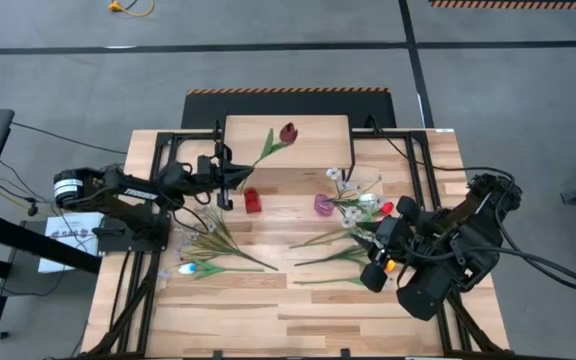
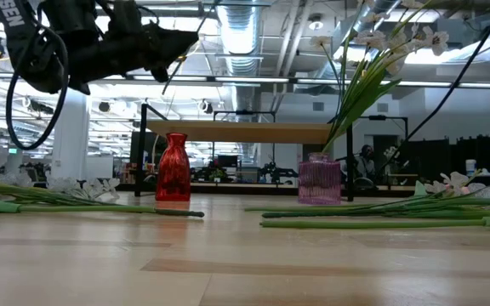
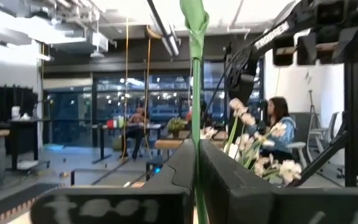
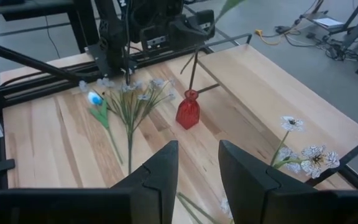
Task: Pick and place flowers into a vace then onto a shelf
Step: Put the dark red tulip into the red vase
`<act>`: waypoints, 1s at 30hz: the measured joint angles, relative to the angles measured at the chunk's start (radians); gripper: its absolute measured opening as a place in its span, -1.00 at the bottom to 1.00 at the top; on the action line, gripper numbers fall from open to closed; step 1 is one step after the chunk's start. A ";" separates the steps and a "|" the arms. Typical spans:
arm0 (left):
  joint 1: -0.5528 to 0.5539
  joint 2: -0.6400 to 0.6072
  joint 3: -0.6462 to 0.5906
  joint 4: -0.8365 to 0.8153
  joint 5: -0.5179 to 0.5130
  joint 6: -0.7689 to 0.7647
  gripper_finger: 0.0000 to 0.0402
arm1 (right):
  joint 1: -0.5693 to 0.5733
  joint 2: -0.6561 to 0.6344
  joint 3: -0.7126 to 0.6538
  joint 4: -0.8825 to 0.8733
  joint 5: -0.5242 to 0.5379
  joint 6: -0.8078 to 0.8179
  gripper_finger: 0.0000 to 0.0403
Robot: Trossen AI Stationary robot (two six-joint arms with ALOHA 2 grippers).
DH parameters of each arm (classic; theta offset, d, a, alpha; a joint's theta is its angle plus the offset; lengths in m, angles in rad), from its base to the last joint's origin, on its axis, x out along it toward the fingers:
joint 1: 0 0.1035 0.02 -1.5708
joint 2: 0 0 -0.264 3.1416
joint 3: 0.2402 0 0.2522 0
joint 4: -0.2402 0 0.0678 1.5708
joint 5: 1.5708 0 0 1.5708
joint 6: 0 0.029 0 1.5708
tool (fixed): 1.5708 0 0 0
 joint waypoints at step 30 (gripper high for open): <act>-0.042 -0.150 0.005 0.081 0.067 -0.142 -1.00 | -0.577 0.023 0.000 0.915 -0.277 -0.799 -0.46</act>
